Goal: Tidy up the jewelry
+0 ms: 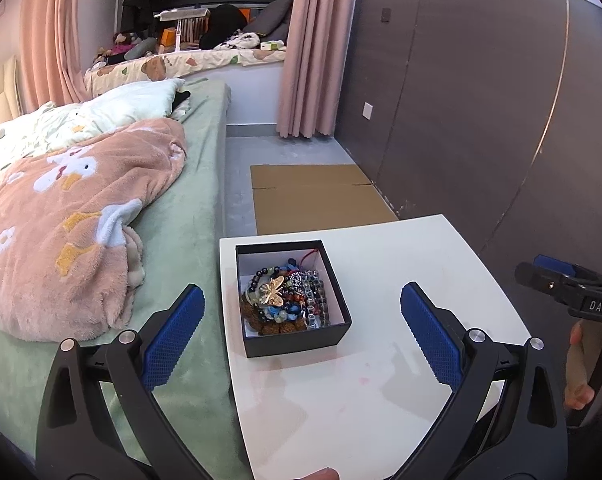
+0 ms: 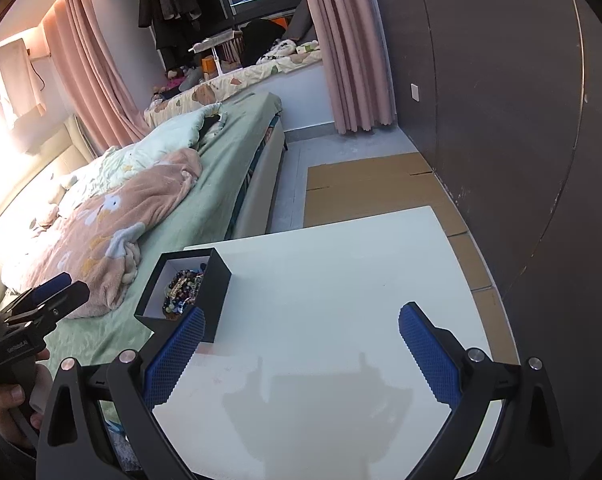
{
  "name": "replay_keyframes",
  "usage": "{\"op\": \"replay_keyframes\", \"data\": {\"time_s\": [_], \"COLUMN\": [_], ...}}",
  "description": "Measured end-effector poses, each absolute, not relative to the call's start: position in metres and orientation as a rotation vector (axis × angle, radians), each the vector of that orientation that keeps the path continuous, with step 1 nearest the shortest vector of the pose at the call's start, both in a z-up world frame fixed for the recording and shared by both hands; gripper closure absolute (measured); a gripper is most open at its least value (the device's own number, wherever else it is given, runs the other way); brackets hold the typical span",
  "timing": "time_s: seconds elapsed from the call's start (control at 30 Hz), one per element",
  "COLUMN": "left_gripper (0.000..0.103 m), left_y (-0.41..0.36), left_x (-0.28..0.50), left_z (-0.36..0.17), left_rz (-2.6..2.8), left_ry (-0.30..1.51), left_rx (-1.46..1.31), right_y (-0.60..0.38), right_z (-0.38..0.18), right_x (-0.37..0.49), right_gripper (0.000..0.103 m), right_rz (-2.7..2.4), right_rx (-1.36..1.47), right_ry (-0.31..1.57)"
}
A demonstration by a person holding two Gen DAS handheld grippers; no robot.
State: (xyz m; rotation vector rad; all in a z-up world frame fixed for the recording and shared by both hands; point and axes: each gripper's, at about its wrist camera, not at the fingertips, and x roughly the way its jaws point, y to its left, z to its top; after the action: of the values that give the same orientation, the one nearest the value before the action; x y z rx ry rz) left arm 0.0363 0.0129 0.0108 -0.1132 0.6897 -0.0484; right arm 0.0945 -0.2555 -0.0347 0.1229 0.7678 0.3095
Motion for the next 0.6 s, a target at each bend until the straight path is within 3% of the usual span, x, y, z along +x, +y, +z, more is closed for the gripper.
{"op": "replay_keyframes", "data": {"time_s": [0.6], "left_gripper": [0.005], "left_y": [0.0061], "left_x": [0.0341], "left_z": [0.0166], "left_rz": [-0.058], "left_ry": [0.668], "left_rx": [-0.115], "right_y": [-0.2540], "right_z": [-0.0303], "right_x": [0.0852], "right_gripper": [0.008], "right_rz": [0.316], "right_rx": [0.117], "right_ry": [0.720]}}
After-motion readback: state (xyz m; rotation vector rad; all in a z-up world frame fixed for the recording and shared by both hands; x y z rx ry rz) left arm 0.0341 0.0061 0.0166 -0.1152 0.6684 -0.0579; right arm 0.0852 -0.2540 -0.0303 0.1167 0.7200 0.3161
